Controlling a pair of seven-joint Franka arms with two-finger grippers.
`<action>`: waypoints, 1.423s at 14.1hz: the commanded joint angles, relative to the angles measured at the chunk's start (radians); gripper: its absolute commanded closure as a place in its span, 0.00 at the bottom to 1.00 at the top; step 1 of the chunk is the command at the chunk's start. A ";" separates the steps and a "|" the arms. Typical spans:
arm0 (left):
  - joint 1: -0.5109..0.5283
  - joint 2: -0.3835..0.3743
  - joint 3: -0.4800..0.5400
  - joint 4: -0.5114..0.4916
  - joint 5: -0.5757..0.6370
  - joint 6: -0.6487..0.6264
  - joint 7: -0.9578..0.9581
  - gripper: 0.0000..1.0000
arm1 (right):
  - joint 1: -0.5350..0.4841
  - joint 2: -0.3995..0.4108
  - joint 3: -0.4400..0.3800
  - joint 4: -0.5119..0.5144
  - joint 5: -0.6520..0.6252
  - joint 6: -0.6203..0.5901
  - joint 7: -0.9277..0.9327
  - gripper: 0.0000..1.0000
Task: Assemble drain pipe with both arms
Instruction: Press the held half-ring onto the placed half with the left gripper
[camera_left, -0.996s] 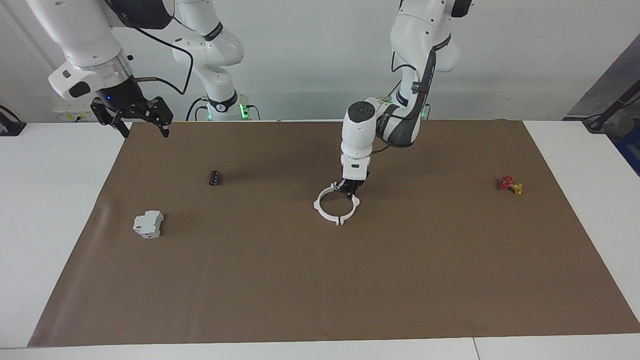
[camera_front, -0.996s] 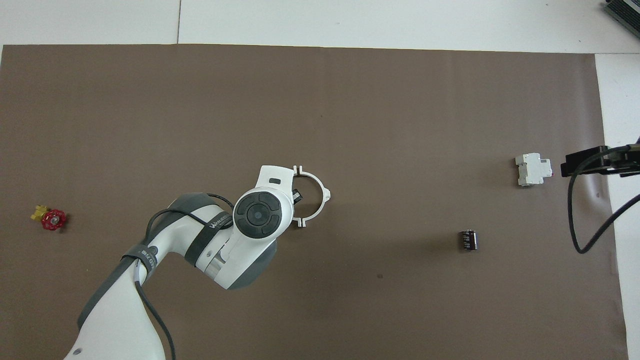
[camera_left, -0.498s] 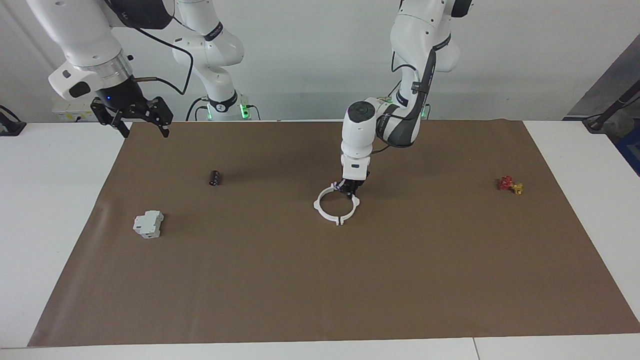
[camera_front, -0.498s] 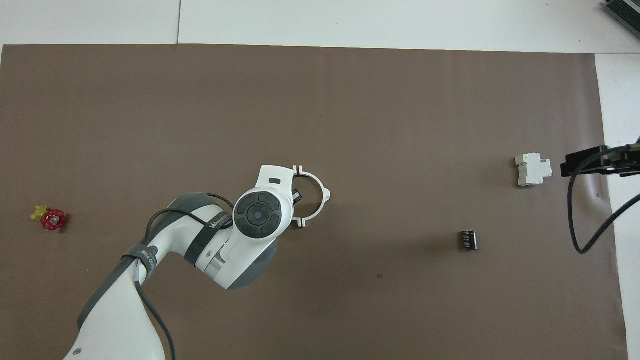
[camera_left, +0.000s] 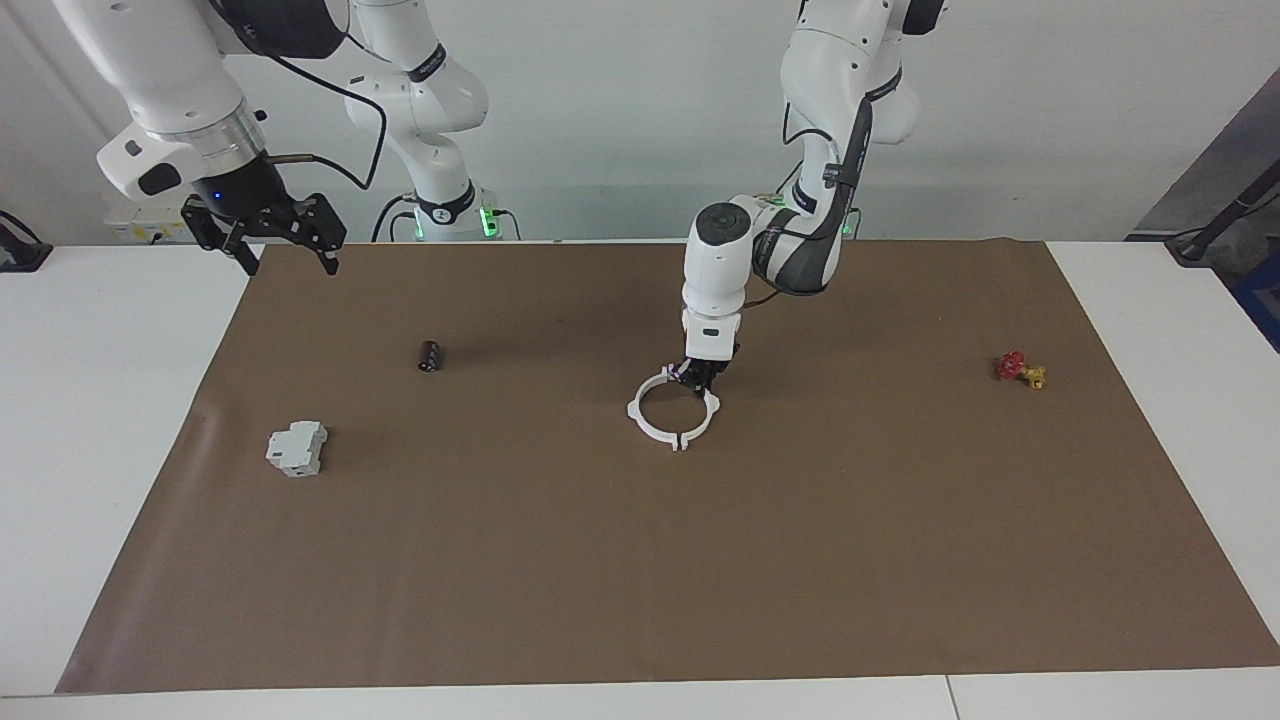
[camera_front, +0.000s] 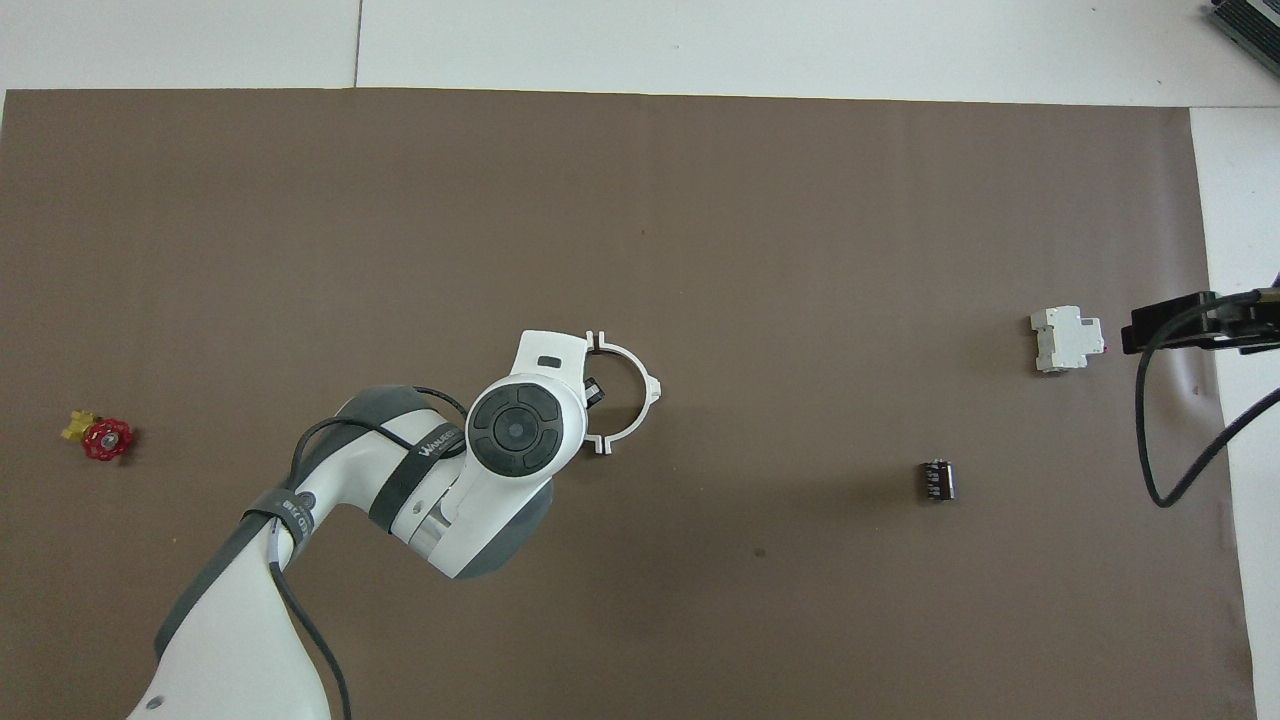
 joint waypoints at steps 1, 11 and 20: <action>-0.016 0.016 0.015 0.017 0.048 -0.001 -0.022 0.00 | -0.008 -0.016 0.003 -0.011 0.008 -0.006 -0.005 0.00; -0.014 0.016 0.015 0.017 0.062 -0.004 -0.021 0.00 | -0.005 -0.018 0.003 -0.011 0.023 -0.006 -0.008 0.00; 0.032 -0.086 0.019 0.110 0.064 -0.235 0.059 0.00 | -0.010 -0.019 0.000 -0.013 0.006 -0.018 -0.006 0.00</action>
